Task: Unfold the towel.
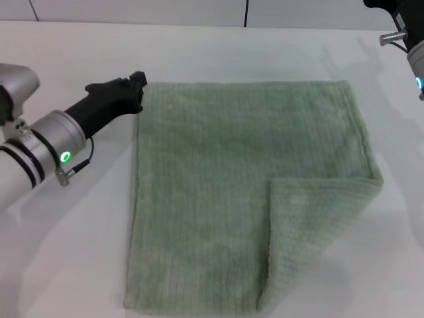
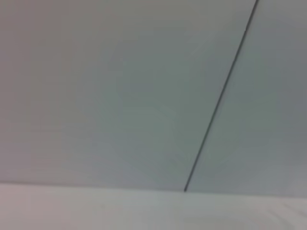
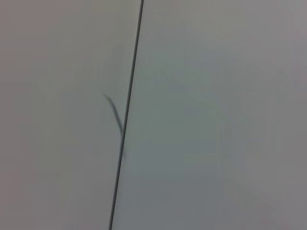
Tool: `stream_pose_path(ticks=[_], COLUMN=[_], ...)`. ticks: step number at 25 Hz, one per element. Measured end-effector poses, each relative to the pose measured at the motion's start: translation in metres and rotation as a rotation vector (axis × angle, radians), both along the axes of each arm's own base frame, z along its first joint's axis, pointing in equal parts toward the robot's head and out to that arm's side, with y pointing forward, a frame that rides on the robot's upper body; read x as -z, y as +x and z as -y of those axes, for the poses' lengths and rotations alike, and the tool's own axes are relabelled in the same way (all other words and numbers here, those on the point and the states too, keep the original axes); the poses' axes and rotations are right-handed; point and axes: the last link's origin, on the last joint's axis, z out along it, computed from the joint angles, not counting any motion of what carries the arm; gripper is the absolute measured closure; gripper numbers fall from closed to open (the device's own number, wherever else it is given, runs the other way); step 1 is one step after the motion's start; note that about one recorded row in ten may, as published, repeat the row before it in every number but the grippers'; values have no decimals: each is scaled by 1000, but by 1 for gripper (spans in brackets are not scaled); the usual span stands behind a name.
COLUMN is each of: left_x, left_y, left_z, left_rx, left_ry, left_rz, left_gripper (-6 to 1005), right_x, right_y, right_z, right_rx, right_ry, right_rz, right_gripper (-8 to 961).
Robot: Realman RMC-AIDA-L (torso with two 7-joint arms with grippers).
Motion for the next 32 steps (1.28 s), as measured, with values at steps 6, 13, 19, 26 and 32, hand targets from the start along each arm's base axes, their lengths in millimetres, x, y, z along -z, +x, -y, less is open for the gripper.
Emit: stream_pose_path(ticks=[6, 13, 19, 26, 32], left_x=[8, 26, 29, 28, 27], left_y=[2, 5, 7, 7, 8], left_z=[-3, -8, -8, -8, -7], left_rx=[-13, -60, -60, -55, -42], left_ry=[-40, -108, -117, -114, -114], left_rz=[-30, -108, -111, -112, -105], left_gripper=[1001, 1000, 1001, 1000, 1000], right_x=[0, 0, 3, 4, -1], right_y=[1, 1, -3, -8, 3], right_z=[1, 1, -3, -4, -1], right_rx=[3, 3, 6, -7, 23], right_ry=[-1, -1, -37, -43, -15], right_rz=[1, 0, -36, -40, -50], right_gripper=[181, 181, 181, 182, 182])
